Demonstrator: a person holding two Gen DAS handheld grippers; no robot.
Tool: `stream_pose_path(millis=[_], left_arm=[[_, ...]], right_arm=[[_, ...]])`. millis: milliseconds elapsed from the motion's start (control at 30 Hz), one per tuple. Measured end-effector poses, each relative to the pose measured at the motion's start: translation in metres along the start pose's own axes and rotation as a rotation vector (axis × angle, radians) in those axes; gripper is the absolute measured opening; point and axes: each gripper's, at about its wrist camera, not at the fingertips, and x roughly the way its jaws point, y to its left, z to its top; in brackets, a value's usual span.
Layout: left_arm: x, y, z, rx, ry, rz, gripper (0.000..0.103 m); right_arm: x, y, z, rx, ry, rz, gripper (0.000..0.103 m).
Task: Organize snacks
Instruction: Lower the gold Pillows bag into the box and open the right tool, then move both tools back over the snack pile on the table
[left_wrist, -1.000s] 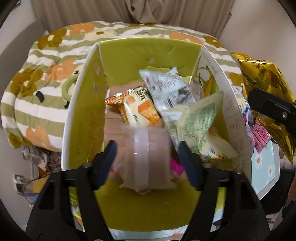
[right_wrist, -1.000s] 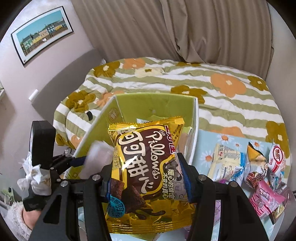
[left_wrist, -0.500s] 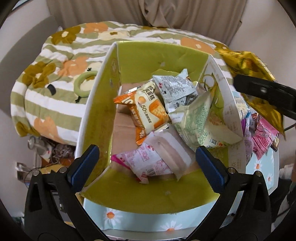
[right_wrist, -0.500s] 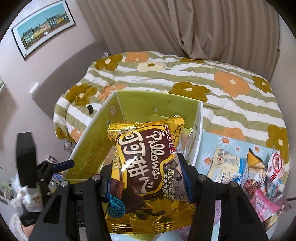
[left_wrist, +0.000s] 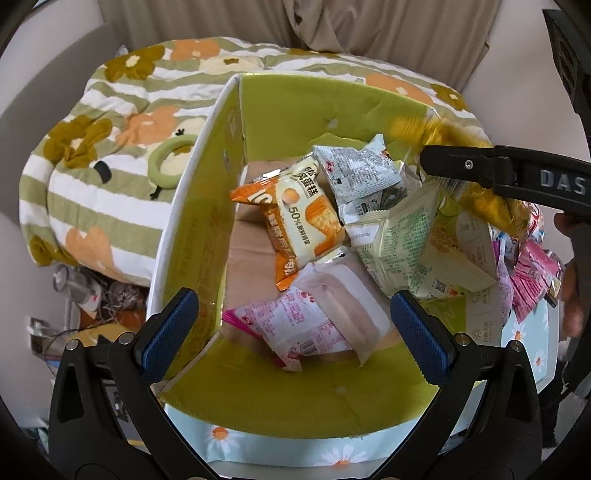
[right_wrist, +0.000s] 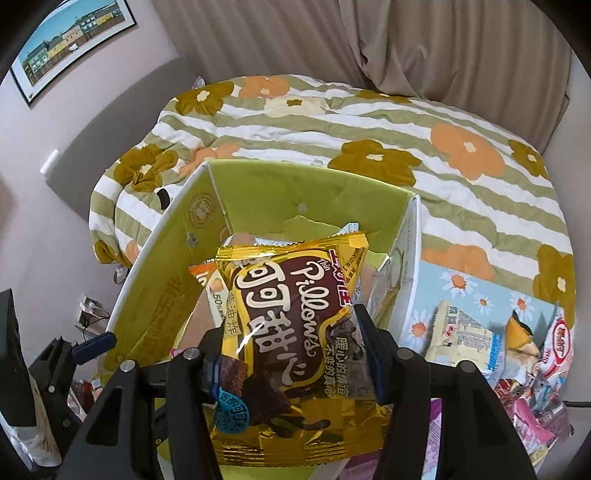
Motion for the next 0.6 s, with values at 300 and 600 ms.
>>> stream_pose_path(millis=[300, 600], left_arm=[[0.004, 0.004, -0.011, -0.019, 0.014, -0.024, 0.103], [-0.019, 0.012, -0.014, -0.038, -0.022, -0.037, 0.103]], right_arm=[[-0.009, -0.002, -0.020, -0.005, -0.062, -0.004, 0.100], [-0.038, 0.002, -0.032, 0.003, -0.098, -0.008, 0.100]])
